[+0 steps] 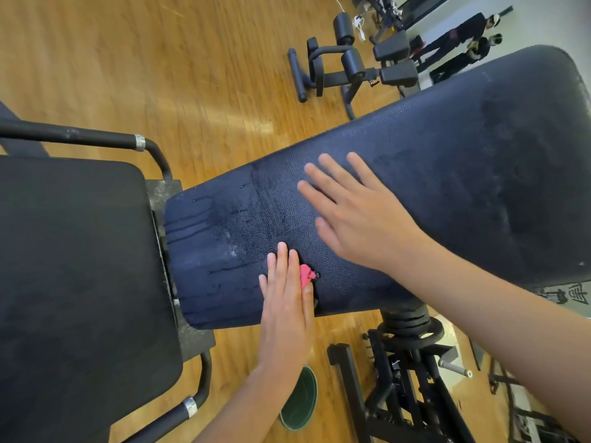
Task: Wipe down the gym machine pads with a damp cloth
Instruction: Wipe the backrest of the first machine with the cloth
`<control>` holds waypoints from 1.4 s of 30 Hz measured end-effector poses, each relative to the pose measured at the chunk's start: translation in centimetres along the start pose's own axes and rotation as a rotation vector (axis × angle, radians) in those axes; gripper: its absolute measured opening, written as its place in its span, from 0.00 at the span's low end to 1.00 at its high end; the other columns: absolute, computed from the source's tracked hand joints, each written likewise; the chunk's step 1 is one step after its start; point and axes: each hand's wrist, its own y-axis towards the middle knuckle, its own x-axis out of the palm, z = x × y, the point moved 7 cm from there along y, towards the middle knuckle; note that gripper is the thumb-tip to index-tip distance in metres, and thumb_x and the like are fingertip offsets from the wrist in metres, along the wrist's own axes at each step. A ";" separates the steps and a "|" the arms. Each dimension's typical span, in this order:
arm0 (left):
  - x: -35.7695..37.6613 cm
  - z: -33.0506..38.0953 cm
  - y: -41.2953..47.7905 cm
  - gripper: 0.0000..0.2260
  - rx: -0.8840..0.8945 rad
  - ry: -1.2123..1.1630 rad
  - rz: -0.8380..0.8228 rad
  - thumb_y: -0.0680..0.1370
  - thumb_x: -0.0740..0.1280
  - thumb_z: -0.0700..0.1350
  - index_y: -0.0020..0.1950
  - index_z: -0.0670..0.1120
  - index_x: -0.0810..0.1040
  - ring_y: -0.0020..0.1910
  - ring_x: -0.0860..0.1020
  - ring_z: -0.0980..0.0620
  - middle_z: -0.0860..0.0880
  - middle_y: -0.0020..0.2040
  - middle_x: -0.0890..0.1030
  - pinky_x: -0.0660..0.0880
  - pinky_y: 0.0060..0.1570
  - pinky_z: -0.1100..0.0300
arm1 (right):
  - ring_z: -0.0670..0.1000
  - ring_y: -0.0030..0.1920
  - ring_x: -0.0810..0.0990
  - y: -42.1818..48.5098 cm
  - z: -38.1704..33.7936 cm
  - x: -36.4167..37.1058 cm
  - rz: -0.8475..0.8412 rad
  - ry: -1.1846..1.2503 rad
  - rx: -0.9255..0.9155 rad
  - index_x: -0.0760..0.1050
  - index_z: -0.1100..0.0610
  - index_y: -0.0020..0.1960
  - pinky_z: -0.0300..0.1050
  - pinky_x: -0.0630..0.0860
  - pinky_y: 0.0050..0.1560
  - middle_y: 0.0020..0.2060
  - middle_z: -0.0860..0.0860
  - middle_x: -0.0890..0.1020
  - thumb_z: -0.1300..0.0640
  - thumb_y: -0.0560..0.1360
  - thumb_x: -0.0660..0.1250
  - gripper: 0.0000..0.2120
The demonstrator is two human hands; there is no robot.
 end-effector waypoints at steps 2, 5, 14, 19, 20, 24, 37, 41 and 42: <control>0.1 -0.3 0.0 0.22 0.017 -0.022 0.011 0.87 0.46 0.52 0.81 0.53 0.46 0.81 0.38 0.60 0.61 0.82 0.41 0.36 0.79 0.59 | 0.60 0.83 0.50 0.5 0.5 1.0 -0.044 -0.036 0.011 0.55 0.56 0.83 0.64 0.45 0.80 0.82 0.57 0.55 0.46 0.85 0.46 0.29; -0.4 -1.0 0.0 0.23 0.051 -0.113 0.047 0.88 0.48 0.50 0.83 0.54 0.47 0.82 0.44 0.58 0.62 0.83 0.42 0.39 0.79 0.61 | 0.60 0.83 0.50 0.7 0.8 1.7 -0.030 -0.076 0.030 0.55 0.56 0.83 0.66 0.47 0.80 0.82 0.57 0.55 0.45 0.85 0.45 0.29; -6.6 -2.8 9.5 0.25 -0.059 -0.210 0.224 0.87 0.49 0.53 0.84 0.53 0.48 0.82 0.49 0.58 0.60 0.83 0.47 0.41 0.78 0.55 | 0.61 0.82 0.51 1.1 0.6 2.1 -0.031 -0.103 0.036 0.55 0.55 0.83 0.66 0.48 0.80 0.82 0.57 0.56 0.45 0.84 0.46 0.30; -8.3 -2.1 15.3 0.24 -0.032 -0.129 0.217 0.88 0.50 0.50 0.84 0.48 0.52 0.83 0.47 0.56 0.54 0.84 0.49 0.41 0.80 0.44 | 0.61 0.82 0.51 1.2 0.7 2.1 -0.034 -0.109 0.040 0.55 0.55 0.83 0.66 0.49 0.79 0.82 0.57 0.55 0.45 0.85 0.46 0.30; -8.4 -1.8 16.0 0.24 -0.025 -0.109 0.215 0.88 0.50 0.49 0.84 0.47 0.53 0.83 0.48 0.55 0.53 0.84 0.50 0.41 0.80 0.43 | 0.61 0.82 0.51 1.2 0.7 2.1 -0.032 -0.107 0.040 0.55 0.55 0.83 0.66 0.49 0.79 0.82 0.57 0.55 0.45 0.85 0.46 0.30; -8.4 -1.2 17.2 0.23 -0.006 -0.054 0.216 0.88 0.51 0.50 0.83 0.45 0.57 0.83 0.51 0.52 0.50 0.84 0.54 0.41 0.80 0.44 | 0.62 0.82 0.51 1.3 0.7 2.0 -0.026 -0.108 0.041 0.54 0.55 0.84 0.66 0.48 0.79 0.82 0.57 0.55 0.45 0.84 0.45 0.30; -6.6 -1.1 13.6 0.25 -0.080 -0.007 0.152 0.88 0.49 0.49 0.84 0.46 0.50 0.83 0.44 0.52 0.51 0.84 0.46 0.47 0.81 0.42 | 0.63 0.82 0.50 1.4 0.3 2.0 -0.012 -0.079 0.030 0.51 0.54 0.84 0.67 0.48 0.79 0.82 0.59 0.54 0.46 0.84 0.43 0.30; -6.7 -0.9 12.7 0.25 -0.076 -0.020 0.144 0.88 0.48 0.49 0.84 0.46 0.49 0.83 0.44 0.52 0.50 0.84 0.46 0.45 0.81 0.43 | 0.63 0.82 0.50 1.3 0.2 1.9 -0.021 -0.079 0.034 0.51 0.54 0.84 0.67 0.47 0.79 0.82 0.58 0.54 0.46 0.84 0.43 0.30; -7.0 -0.8 13.1 0.24 -0.075 -0.030 0.152 0.88 0.48 0.49 0.84 0.45 0.49 0.83 0.44 0.52 0.49 0.84 0.47 0.44 0.81 0.44 | 0.63 0.82 0.50 1.3 0.2 1.8 -0.021 -0.076 0.036 0.51 0.54 0.84 0.67 0.47 0.79 0.82 0.58 0.54 0.46 0.84 0.43 0.30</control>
